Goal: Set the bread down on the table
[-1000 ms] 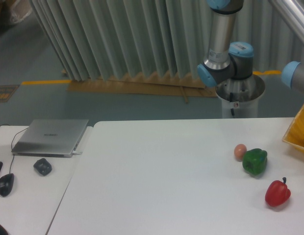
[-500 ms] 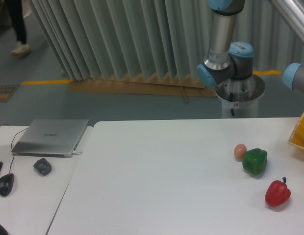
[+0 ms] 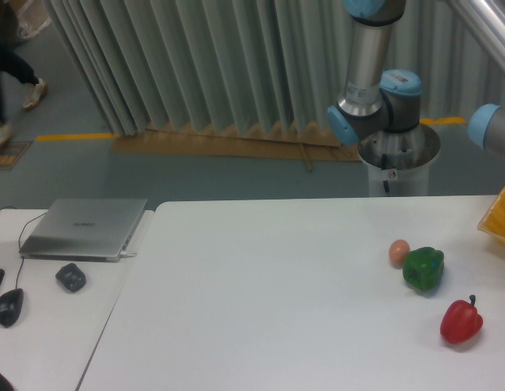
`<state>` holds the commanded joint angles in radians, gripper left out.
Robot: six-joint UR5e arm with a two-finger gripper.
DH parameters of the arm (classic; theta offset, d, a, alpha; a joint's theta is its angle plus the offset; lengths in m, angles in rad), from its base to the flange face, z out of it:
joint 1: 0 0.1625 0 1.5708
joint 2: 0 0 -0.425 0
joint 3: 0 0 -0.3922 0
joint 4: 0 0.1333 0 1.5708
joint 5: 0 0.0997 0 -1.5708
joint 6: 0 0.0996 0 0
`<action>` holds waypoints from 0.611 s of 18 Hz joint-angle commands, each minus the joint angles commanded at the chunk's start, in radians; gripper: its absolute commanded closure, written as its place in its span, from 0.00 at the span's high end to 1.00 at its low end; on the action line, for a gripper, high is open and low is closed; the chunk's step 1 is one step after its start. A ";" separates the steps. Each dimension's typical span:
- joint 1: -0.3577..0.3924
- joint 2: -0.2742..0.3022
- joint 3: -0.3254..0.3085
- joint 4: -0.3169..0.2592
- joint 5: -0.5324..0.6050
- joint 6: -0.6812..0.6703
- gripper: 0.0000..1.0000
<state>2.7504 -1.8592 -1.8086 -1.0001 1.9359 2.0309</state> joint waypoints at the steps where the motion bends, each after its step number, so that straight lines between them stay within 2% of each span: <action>1: -0.002 0.002 0.000 -0.009 -0.002 -0.003 0.03; 4: 0.000 0.002 0.005 -0.032 -0.002 -0.003 0.00; 8: 0.002 0.008 0.034 -0.139 -0.014 0.000 0.00; 11: 0.005 0.011 0.046 -0.179 -0.024 0.002 0.00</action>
<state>2.7550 -1.8484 -1.7626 -1.1795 1.9114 2.0325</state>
